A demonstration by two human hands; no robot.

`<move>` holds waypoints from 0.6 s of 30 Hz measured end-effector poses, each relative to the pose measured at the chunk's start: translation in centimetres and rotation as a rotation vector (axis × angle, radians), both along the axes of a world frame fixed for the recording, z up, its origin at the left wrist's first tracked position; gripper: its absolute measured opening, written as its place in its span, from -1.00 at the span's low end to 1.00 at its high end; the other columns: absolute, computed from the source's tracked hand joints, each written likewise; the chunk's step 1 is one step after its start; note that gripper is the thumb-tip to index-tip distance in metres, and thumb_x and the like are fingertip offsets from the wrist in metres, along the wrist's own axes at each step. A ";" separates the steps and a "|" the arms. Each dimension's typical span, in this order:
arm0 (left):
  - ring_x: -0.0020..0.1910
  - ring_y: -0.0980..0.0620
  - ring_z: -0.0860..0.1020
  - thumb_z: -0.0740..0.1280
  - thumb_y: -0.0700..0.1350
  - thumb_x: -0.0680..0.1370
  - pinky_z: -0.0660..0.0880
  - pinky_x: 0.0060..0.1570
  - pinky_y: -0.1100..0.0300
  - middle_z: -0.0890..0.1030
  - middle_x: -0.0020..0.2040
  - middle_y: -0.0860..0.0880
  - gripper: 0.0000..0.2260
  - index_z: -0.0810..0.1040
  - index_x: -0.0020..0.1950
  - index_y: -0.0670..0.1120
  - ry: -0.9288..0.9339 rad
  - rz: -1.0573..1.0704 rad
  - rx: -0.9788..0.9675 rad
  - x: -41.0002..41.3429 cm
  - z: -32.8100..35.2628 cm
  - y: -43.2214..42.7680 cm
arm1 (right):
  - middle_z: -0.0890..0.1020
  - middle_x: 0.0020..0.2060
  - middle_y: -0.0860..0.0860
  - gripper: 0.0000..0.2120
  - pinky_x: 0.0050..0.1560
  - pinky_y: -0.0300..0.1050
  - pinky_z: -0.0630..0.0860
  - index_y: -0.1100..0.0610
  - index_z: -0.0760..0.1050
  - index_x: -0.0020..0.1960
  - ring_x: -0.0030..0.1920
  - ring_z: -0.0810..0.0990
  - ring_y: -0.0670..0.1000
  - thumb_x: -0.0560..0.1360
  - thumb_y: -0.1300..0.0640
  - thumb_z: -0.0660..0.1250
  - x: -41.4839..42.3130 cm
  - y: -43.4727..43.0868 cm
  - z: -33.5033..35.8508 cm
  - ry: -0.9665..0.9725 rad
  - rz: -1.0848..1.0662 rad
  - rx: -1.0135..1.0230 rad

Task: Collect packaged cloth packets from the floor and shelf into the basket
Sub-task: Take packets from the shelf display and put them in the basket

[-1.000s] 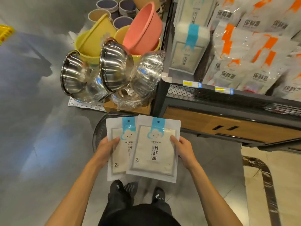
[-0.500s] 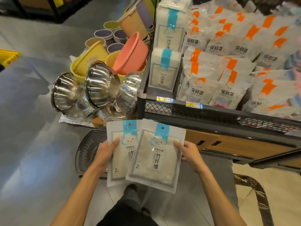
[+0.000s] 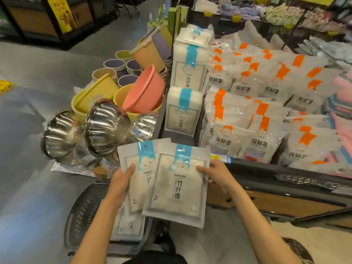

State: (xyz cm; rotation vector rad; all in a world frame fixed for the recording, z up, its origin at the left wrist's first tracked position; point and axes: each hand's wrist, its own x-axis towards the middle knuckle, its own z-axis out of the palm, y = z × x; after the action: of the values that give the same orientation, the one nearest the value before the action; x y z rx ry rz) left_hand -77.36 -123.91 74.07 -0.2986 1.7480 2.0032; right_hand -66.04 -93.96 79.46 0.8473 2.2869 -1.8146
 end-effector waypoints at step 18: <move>0.06 -0.12 0.69 0.34 -0.06 0.63 0.61 0.05 -0.08 0.73 0.05 -0.11 -0.79 0.60 0.23 -0.10 0.060 0.177 0.025 -13.1 1.7 1.3 | 0.73 -0.09 0.10 -0.81 -0.02 0.05 0.66 0.17 0.65 0.02 -0.08 0.71 0.09 0.45 0.15 0.53 -18.3 8.9 3.7 0.152 -0.105 0.140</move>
State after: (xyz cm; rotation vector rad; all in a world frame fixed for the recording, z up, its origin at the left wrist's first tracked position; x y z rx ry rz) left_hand -90.49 -122.56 75.76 -0.4018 1.7865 2.1774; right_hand -84.32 -85.02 83.18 0.8950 2.5347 -1.8372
